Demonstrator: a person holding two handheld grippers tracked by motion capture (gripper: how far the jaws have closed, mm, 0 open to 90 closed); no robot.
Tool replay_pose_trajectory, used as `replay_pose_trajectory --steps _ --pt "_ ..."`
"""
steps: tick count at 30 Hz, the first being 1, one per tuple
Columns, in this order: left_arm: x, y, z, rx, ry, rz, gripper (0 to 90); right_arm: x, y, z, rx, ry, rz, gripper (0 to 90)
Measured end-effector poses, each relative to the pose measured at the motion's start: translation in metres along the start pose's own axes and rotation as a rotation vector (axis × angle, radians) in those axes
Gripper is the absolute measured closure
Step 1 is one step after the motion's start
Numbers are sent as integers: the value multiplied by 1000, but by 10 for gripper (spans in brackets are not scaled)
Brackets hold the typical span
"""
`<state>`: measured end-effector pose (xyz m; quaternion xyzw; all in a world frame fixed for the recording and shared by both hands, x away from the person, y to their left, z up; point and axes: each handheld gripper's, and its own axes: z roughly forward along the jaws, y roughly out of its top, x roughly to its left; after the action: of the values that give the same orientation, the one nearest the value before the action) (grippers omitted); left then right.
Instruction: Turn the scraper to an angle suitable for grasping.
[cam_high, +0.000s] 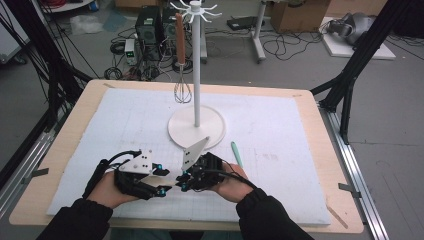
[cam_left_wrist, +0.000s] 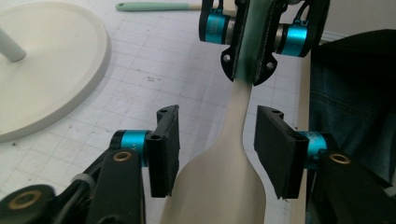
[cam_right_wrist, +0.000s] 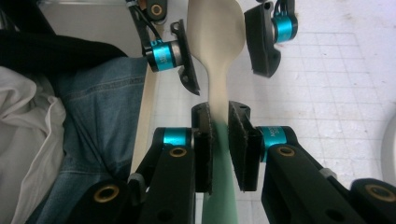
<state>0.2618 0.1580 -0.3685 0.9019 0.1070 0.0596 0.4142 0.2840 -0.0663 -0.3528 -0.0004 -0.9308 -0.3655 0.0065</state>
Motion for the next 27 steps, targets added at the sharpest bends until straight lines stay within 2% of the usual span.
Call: replay_pose_trajectory --steps 6,15,17,19,24,27 --pt "-2 1 4 31 -43 32 620 3 2 3 12 8 -19 806" --pt "-5 0 8 51 -88 47 696 6 3 5 25 24 -46 806" --pt "-6 1 8 57 -100 64 730 7 3 6 30 31 -58 806" --pt "-7 2 8 57 -103 78 767 7 4 8 30 32 -71 805" --pt "-9 3 7 68 -101 118 793 8 4 8 27 39 -76 799" --pt "-10 3 6 61 -104 123 796 7 2 8 16 54 -60 790"
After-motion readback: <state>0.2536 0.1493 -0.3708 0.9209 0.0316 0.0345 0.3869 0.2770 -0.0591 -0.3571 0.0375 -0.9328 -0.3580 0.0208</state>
